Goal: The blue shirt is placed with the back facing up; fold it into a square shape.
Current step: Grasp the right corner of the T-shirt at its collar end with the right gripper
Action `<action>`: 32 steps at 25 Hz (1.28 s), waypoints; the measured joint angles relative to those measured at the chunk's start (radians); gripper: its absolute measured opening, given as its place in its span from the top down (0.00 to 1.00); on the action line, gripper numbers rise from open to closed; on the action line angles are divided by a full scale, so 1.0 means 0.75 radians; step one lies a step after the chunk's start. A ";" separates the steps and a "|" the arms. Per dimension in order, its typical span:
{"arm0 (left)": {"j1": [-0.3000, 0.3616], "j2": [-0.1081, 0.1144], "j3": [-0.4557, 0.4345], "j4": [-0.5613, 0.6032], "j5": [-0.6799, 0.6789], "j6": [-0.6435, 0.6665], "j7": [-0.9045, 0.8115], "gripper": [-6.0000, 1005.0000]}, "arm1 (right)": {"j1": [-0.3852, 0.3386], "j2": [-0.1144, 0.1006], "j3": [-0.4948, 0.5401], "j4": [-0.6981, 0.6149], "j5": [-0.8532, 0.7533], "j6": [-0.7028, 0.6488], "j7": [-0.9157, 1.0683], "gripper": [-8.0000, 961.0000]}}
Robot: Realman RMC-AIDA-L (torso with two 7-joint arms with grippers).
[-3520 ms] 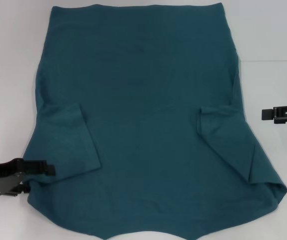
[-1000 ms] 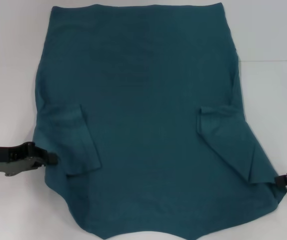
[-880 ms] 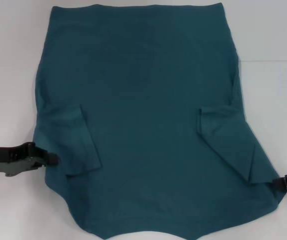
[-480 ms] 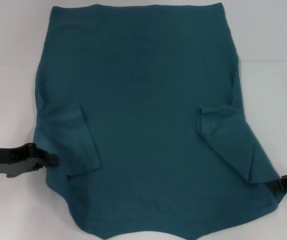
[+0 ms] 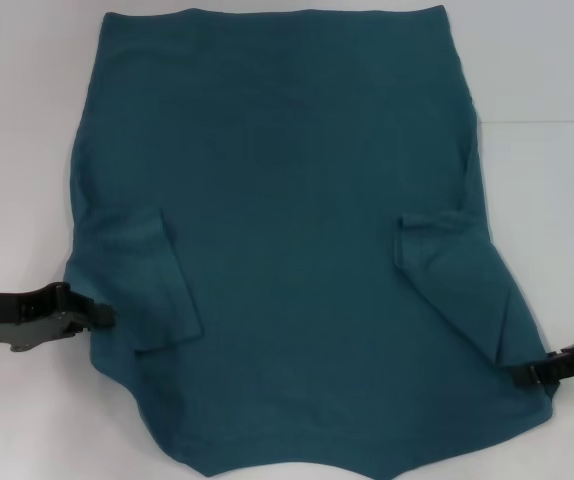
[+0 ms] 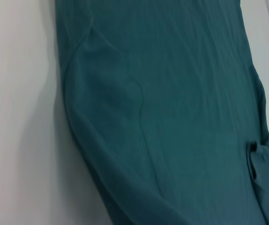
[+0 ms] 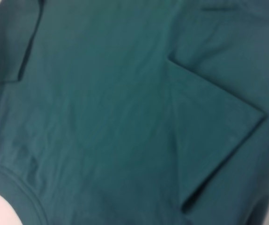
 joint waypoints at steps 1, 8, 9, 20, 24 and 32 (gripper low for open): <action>-0.001 0.000 0.000 0.000 0.000 -0.001 -0.001 0.97 | 0.006 0.004 0.000 0.000 0.000 -0.001 0.000 0.34; -0.002 0.002 0.000 0.000 0.000 -0.007 -0.002 0.97 | 0.043 0.023 -0.001 0.004 -0.008 -0.004 0.000 0.34; -0.002 0.002 0.000 0.000 0.000 -0.008 -0.003 0.97 | 0.047 0.024 -0.002 0.004 -0.008 -0.005 0.000 0.34; -0.002 0.000 0.000 0.000 0.000 -0.014 -0.004 0.97 | 0.052 0.025 -0.053 -0.004 -0.014 0.010 0.103 0.34; -0.002 0.000 0.000 0.000 0.000 -0.014 -0.004 0.97 | 0.053 0.026 -0.051 -0.005 -0.014 0.010 0.105 0.44; 0.001 0.000 0.000 0.000 0.000 -0.007 0.001 0.97 | 0.050 0.022 -0.051 0.002 -0.016 0.010 0.119 0.71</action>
